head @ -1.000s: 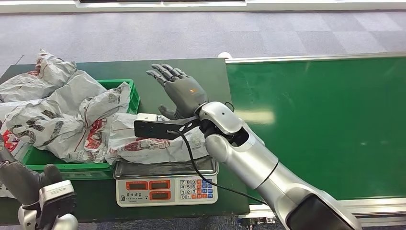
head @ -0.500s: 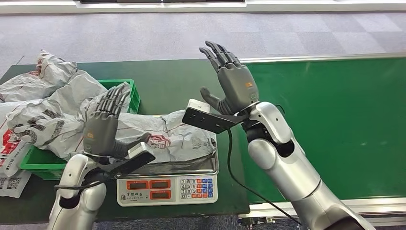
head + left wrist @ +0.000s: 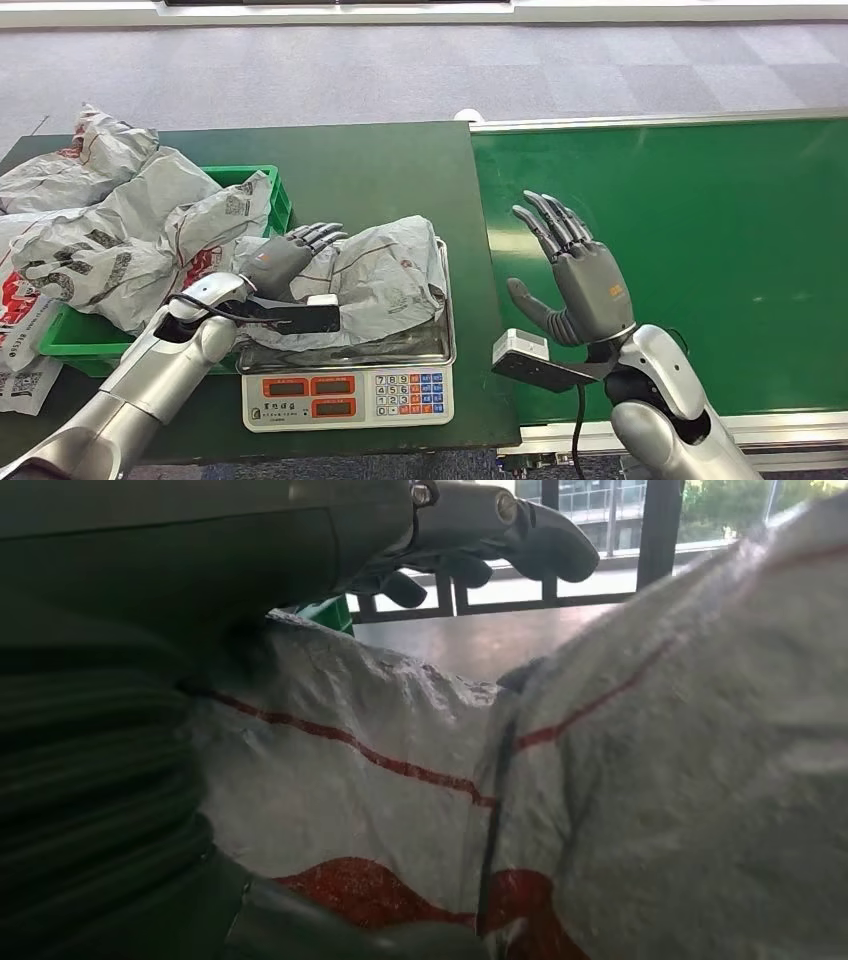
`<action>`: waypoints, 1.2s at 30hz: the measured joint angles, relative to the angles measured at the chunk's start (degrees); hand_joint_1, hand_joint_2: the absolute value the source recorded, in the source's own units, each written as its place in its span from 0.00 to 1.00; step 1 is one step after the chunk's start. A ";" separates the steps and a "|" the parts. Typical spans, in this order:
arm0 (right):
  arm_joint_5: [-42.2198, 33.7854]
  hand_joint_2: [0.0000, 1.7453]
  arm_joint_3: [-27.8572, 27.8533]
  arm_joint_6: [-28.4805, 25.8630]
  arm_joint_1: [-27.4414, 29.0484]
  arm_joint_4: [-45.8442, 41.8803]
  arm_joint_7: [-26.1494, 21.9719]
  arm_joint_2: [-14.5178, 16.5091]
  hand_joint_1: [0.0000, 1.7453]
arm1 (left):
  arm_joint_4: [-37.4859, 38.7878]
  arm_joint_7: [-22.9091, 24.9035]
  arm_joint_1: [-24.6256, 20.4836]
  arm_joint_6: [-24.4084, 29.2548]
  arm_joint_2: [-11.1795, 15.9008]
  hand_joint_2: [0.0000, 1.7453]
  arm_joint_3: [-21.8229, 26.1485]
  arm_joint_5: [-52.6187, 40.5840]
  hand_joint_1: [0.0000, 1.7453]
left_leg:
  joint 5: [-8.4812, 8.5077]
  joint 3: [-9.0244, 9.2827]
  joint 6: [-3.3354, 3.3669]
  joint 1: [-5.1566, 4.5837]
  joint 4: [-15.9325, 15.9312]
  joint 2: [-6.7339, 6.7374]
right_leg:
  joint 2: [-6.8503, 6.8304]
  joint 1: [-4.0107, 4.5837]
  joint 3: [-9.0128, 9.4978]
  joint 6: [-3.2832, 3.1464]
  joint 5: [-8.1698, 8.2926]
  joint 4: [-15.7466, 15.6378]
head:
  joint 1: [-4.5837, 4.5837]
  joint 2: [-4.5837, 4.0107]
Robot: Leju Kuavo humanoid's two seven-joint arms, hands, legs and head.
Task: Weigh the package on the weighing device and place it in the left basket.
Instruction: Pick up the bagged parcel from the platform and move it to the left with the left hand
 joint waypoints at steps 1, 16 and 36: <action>-0.16 1.00 -0.40 -0.44 1.39 -0.97 -0.05 -0.80 0.00 | 0.92 -0.16 -0.34 -0.59 0.52 1.00 -0.89 0.52 0.00 | -0.01 0.00 0.00 0.00 -0.01 0.00 | 0.00 0.00 0.02 0.00 -0.01 0.00 | 0.00 0.00; -4.31 1.00 -8.77 -3.33 12.93 -8.18 -3.04 -6.95 0.00 | 7.20 -3.02 -2.93 -5.53 6.08 1.00 -10.00 4.97 1.00 | -0.69 1.88 0.02 -0.13 -0.92 0.53 | 0.21 -0.37 1.92 -0.28 -0.75 -0.08 | -0.01 0.00; -5.68 1.00 -12.93 -6.67 19.87 -12.13 -5.15 -7.52 0.00 | -3.04 4.02 1.67 5.31 10.75 1.00 -10.94 -3.88 1.00 | -0.24 1.83 -0.83 0.11 -1.15 0.53 | 0.35 0.08 1.50 -1.03 -0.56 -0.01 | -0.01 0.00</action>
